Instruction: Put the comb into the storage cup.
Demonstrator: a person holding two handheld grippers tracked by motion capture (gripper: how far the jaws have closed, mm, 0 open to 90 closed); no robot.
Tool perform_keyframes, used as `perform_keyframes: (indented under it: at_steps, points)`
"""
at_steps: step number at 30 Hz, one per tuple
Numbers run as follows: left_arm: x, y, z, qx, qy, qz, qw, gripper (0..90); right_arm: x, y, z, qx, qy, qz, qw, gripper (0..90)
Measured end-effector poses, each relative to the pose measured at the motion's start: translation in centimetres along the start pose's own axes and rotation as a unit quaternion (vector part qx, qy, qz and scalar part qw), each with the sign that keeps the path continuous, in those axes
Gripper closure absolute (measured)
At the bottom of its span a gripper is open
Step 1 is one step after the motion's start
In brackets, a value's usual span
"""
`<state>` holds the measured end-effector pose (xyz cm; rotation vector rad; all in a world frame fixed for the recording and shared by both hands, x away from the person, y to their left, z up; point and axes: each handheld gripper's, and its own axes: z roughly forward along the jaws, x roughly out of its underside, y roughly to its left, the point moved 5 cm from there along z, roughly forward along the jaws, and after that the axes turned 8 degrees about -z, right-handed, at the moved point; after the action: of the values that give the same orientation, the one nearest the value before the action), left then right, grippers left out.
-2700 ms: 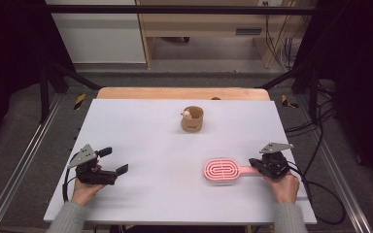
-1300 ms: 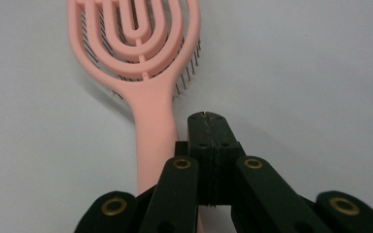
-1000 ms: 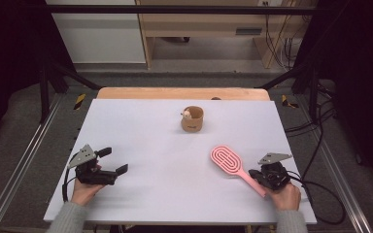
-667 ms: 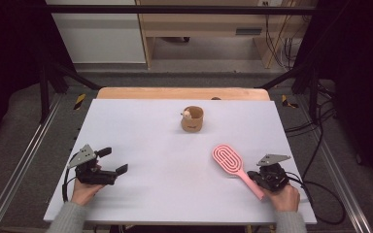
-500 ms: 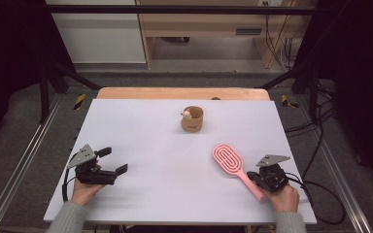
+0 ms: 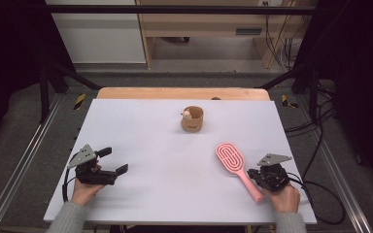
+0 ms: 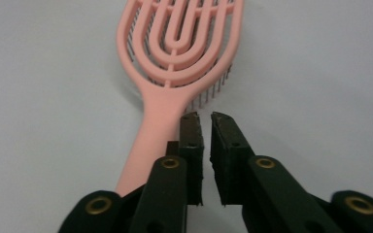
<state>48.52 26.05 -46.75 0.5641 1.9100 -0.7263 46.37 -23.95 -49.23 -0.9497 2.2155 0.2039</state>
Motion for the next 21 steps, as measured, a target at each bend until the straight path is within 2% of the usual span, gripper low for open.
perform_keyframes:
  at_steps: [2,3,5,14,17,21]
  points:
    - [0.0,0.0,0.0,0.001,0.0,0.0,1.0,0.4,-0.2,-0.2,-0.3,0.01,-0.008,0.002,0.9999,77.3]
    - [0.0,0.0,0.0,0.001,-0.001,0.0,1.0,0.4,-0.4,-0.3,-0.5,0.02,-0.018,0.002,0.9996,68.2]
    - [0.0,0.0,0.0,0.0,-0.001,-0.001,1.0,0.4,-0.5,-0.4,-0.6,0.024,-0.019,0.002,0.9995,65.8]
    - [0.0,0.0,0.0,0.001,-0.002,-0.002,1.0,0.4,-1.5,-0.5,-1.4,0.058,-0.056,0.013,0.9967,26.2]
    - [-0.1,0.0,-0.1,0.001,-0.005,-0.004,1.0,0.4,-1.8,-0.5,-1.4,0.074,-0.055,0.012,0.9956,13.9]
    - [-0.2,0.0,-0.2,0.004,-0.009,-0.006,0.9999,0.4,-2.0,-0.2,-1.3,0.076,-0.05,0.01,0.9958,5.6]
